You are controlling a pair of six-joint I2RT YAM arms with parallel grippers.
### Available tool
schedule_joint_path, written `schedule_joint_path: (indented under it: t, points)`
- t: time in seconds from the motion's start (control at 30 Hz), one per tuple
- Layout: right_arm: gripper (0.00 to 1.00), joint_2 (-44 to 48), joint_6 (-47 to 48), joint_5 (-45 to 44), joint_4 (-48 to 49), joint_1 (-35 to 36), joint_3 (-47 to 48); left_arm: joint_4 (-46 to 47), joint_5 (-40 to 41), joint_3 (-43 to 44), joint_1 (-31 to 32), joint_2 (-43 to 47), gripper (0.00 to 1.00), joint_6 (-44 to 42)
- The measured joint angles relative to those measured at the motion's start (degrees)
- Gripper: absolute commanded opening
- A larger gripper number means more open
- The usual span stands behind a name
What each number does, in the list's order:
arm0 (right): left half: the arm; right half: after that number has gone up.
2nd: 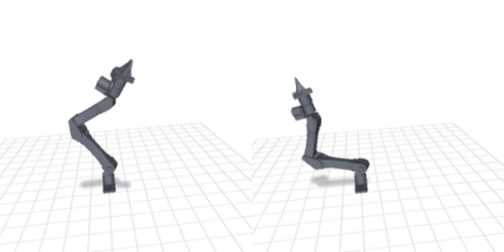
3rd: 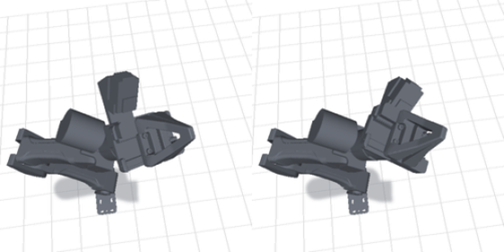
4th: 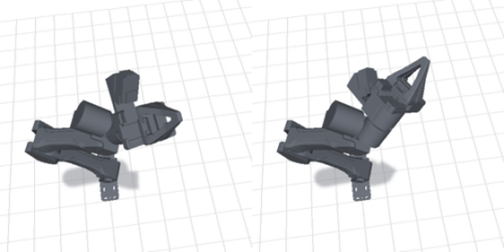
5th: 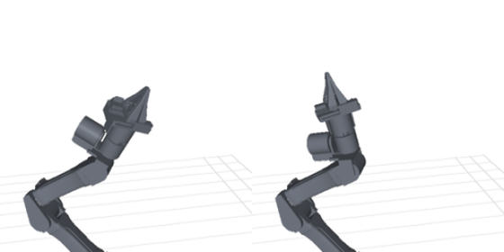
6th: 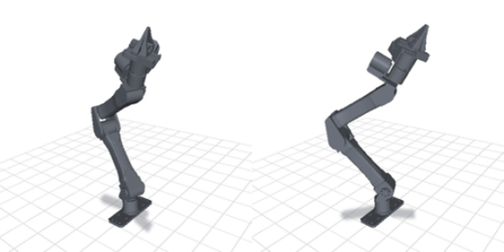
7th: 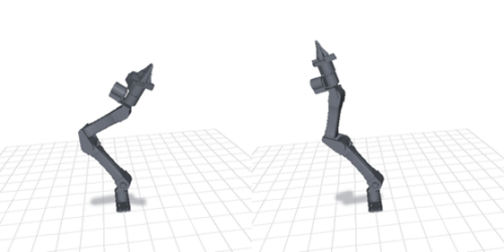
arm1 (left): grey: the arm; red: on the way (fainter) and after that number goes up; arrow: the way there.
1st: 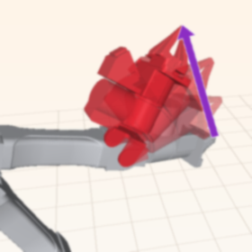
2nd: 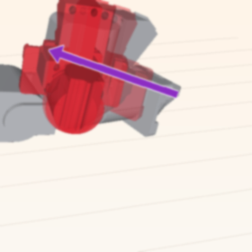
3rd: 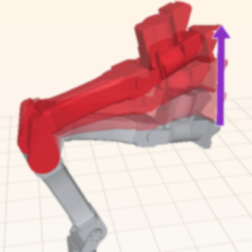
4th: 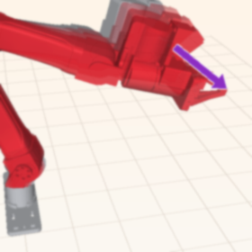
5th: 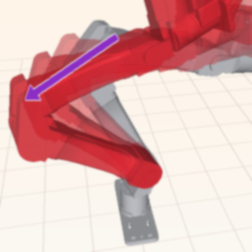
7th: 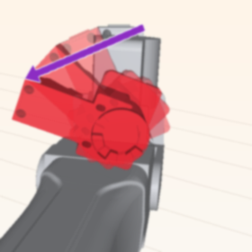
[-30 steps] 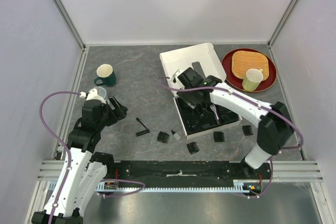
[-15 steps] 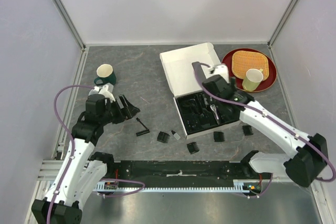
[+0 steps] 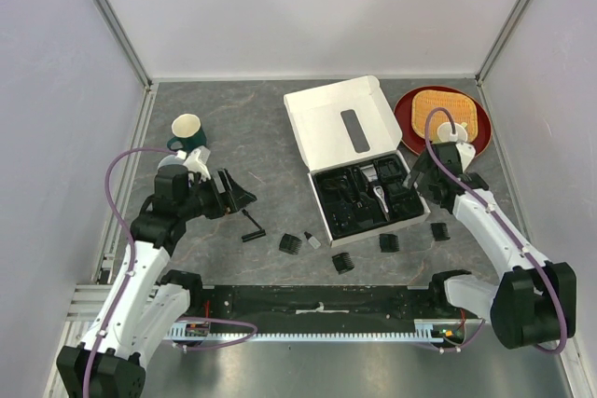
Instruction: Sort the hair-cutting tools
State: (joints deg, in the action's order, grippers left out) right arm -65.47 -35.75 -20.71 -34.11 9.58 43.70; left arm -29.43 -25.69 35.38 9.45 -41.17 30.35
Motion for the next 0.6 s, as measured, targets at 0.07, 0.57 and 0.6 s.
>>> schedule_joint_path:
  t: [0.07, 0.57, 0.6]
  points:
    - [0.98, 0.11, -0.94, 2.58, 0.46, -0.92, -0.37, -0.02, 0.02, 0.0, 0.0, -0.46, 0.82, 0.0]
    - [0.94, -2.03, -1.25, 17.18, 8.09, -1.77, -3.1, -0.22, 1.7, -0.13, 0.0, -1.01, 0.82, 0.02]
    - [0.94, -2.25, -1.14, 17.81, 8.33, -1.77, -3.17, -0.22, 1.7, -0.13, 0.0, -1.07, 0.82, 0.02]
